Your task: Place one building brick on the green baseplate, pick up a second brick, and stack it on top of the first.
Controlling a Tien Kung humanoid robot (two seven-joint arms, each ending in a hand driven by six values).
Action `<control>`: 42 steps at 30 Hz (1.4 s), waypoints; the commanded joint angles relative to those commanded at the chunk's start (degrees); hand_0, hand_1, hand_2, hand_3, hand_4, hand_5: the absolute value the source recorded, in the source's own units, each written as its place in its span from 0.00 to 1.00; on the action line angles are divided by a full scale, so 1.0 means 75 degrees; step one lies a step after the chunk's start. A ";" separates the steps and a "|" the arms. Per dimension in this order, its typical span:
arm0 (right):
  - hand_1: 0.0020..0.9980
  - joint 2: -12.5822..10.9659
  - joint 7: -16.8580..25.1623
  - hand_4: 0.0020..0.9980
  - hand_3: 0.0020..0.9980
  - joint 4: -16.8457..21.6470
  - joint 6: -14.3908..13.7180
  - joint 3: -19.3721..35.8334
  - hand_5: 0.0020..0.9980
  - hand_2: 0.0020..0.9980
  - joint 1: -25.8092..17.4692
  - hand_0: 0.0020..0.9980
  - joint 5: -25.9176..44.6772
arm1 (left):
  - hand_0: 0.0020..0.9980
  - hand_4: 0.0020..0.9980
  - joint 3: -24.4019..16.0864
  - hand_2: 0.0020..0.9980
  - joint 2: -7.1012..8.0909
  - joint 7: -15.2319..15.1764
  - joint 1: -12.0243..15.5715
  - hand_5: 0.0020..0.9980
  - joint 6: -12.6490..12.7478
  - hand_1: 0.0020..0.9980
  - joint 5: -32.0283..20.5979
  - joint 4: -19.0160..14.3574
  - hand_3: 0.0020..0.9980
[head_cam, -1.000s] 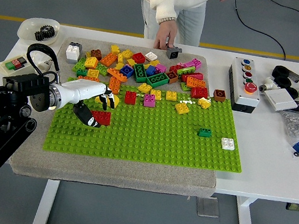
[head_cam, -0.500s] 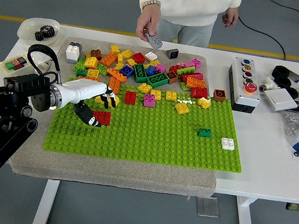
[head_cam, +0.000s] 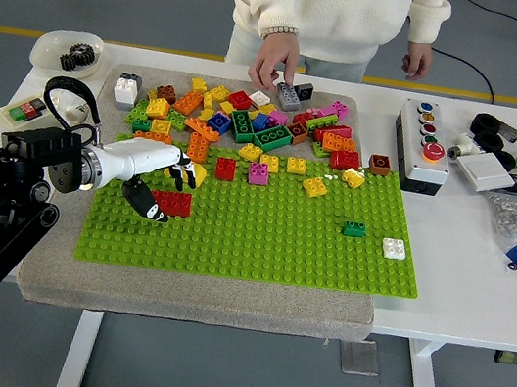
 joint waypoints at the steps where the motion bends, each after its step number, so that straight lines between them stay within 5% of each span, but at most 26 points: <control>1: 0.66 0.0001 0.0000 0.83 0.62 0.0000 0.0001 -0.0001 0.29 0.73 0.0000 0.75 0.0002 | 0.84 0.94 -0.0001 0.62 0.0005 -0.0008 -0.0001 0.05 -0.0003 0.71 0.0000 0.0007 0.66; 27: 0.66 0.0013 0.0010 0.83 0.62 0.0000 0.0017 -0.0062 0.29 0.73 -0.0017 0.75 -0.0009 | 0.84 0.95 0.0219 0.61 0.0017 -0.0224 -0.0037 0.05 0.0473 0.71 0.0000 0.0434 0.64; 42: 0.66 0.0017 0.0023 0.84 0.62 0.0000 0.0031 -0.0073 0.29 0.73 -0.0023 0.75 -0.0027 | 0.77 0.87 0.0306 0.51 -0.0007 -0.0350 -0.0027 0.00 0.0843 0.64 0.0000 0.0551 0.53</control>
